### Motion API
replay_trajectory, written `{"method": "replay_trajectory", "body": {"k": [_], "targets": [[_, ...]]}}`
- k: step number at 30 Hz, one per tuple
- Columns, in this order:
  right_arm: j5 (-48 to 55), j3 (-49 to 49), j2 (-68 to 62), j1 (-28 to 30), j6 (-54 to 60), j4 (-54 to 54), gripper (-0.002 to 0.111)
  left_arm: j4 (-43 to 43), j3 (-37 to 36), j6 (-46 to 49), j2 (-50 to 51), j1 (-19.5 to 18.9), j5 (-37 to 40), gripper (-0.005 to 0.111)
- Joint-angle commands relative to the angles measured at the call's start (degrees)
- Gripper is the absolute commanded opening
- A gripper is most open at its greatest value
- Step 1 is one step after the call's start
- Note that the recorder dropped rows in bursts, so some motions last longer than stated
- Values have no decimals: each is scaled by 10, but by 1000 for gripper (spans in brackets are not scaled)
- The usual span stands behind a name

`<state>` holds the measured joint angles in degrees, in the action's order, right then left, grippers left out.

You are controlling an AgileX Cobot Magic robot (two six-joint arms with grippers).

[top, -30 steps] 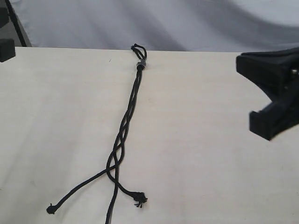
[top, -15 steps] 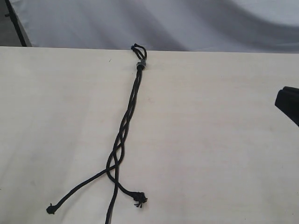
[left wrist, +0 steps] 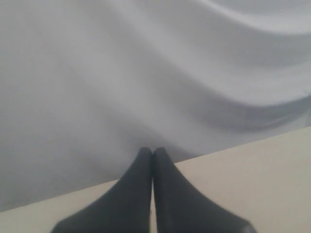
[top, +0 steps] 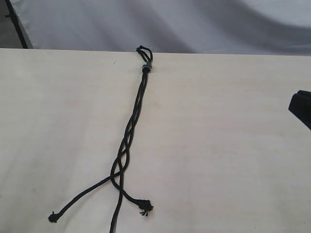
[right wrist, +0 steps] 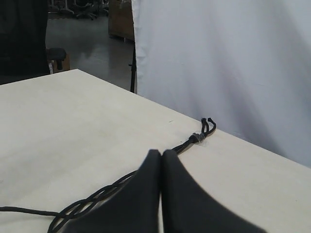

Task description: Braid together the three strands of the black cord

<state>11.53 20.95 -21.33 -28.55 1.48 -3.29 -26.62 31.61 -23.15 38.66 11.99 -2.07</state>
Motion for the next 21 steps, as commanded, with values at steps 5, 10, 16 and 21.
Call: {"method": "replay_trajectory", "body": {"k": [5, 10, 16, 21], "targets": [[-5, -1, 4, 4, -5, 2, 0, 5, -107, -56, -151, -1, 102, 0], [-5, -1, 4, 4, -5, 2, 0, -1, -196, -28, -270, -6, 102, 0], [-5, -1, 4, 4, -5, 2, 0, -1, -263, -22, -387, -129, 106, 0], [-7, -1, 4, 4, -5, 2, 0, -1, -264, -22, -387, -173, 161, 0]]}}
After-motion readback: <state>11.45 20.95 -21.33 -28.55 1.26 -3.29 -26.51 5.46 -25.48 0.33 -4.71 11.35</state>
